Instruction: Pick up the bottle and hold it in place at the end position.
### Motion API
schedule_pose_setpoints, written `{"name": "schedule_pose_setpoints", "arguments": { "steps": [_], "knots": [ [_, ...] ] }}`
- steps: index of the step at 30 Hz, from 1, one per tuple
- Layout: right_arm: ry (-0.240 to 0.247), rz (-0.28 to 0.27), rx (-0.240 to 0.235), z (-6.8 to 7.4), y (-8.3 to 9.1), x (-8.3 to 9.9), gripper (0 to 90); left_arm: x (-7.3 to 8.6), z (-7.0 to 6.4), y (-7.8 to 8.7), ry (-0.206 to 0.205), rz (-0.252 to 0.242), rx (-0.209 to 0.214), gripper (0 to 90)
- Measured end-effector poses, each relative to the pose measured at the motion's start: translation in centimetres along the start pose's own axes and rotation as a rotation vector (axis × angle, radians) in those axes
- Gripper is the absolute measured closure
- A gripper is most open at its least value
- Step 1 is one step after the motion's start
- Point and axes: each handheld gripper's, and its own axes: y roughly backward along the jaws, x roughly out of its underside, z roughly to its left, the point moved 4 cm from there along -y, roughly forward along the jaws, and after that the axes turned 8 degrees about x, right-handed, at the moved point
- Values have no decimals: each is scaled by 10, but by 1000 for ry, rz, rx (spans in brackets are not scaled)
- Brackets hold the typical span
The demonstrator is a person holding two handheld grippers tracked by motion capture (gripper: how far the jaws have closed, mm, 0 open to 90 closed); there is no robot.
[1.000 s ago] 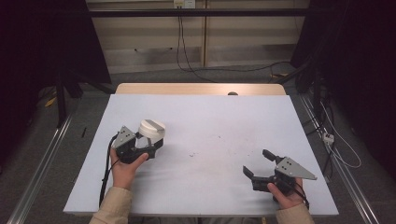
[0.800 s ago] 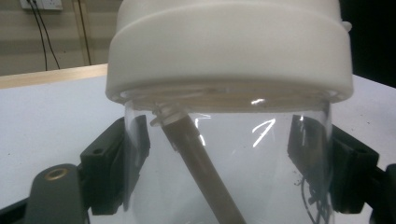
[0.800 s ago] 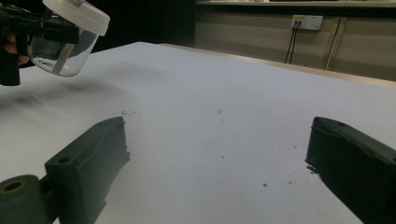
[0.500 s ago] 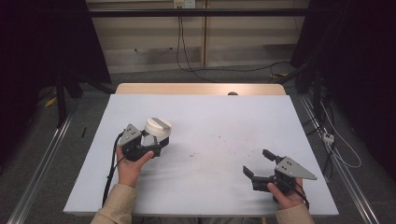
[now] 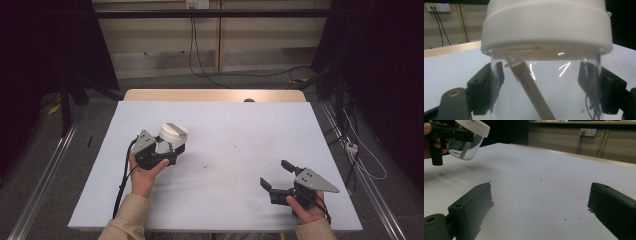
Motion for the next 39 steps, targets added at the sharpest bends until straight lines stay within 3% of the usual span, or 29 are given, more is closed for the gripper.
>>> {"name": "schedule_pose_setpoints", "arguments": {
  "steps": [39],
  "knots": [
    [-1, 0, 2, -1, 1, 0, 48, -11, -10, -40, -15, 16, 54, 186]
  ]
}}
